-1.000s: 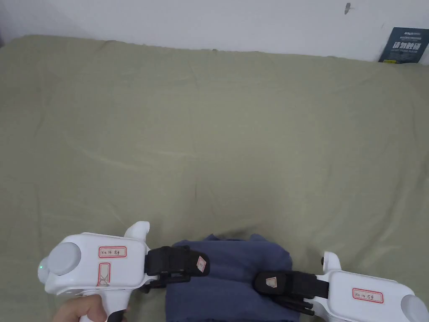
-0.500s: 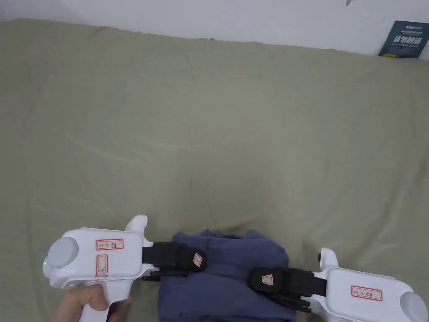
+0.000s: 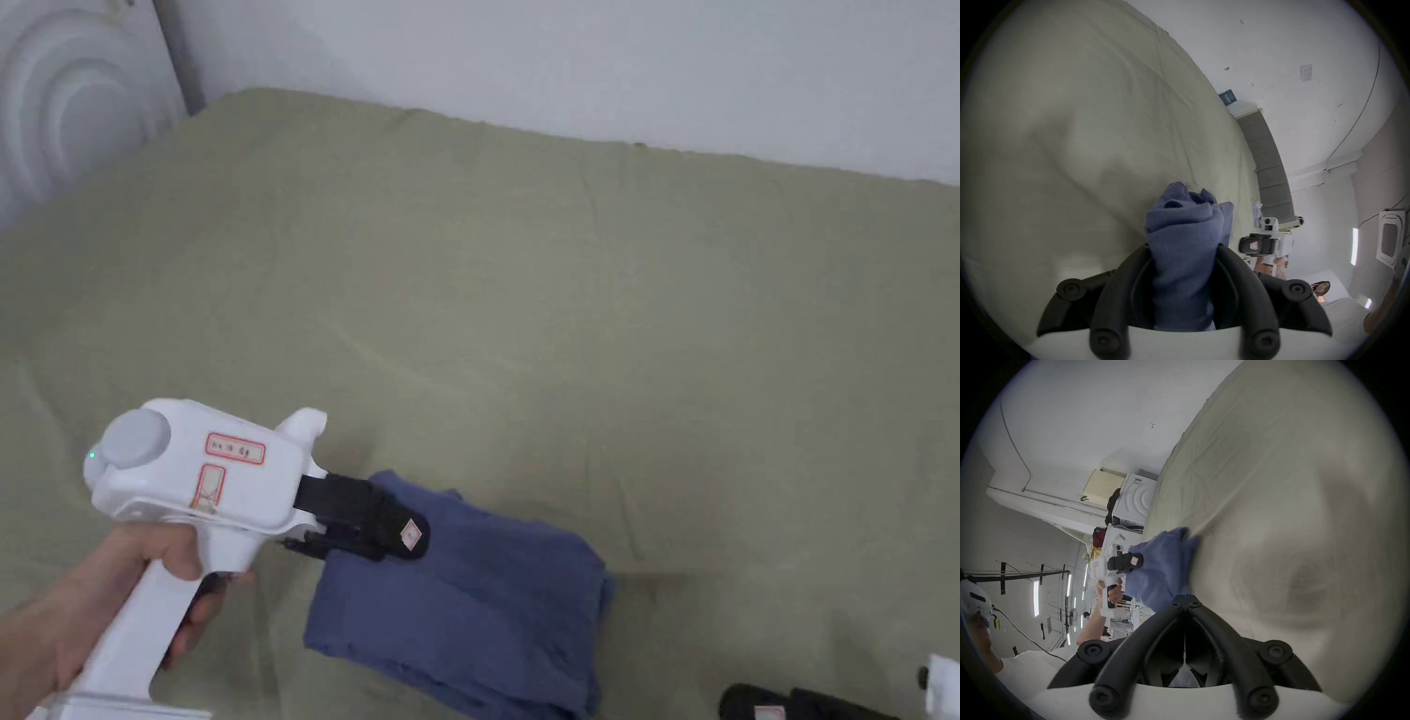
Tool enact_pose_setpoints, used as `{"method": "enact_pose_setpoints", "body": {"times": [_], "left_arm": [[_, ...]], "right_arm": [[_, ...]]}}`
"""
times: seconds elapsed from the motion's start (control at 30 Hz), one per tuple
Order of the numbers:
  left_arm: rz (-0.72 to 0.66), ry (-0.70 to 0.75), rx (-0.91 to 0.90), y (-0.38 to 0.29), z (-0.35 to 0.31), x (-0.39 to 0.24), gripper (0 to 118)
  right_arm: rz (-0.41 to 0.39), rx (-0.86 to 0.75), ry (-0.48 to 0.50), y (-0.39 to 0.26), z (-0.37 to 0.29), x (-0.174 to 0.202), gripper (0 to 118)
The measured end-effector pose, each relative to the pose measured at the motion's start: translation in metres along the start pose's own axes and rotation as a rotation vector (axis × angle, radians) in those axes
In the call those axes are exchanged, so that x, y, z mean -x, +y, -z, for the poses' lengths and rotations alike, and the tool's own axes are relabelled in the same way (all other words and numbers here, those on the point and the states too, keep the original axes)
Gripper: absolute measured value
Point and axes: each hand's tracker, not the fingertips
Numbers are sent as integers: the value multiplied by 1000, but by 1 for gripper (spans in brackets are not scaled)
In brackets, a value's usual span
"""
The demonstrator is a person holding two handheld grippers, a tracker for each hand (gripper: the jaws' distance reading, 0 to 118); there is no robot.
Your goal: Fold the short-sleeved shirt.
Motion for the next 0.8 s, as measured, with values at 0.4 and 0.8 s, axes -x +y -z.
{"method": "enact_pose_setpoints", "body": {"times": [0.4,0.8], "left_arm": [[-103,163,-69,59,-128,87,28],[-114,308,-225,46,-135,66,118]], "right_arm": [[-30,-12,-45,9,11,18,0],[-49,-22,-45,10,-7,9,0]]}}
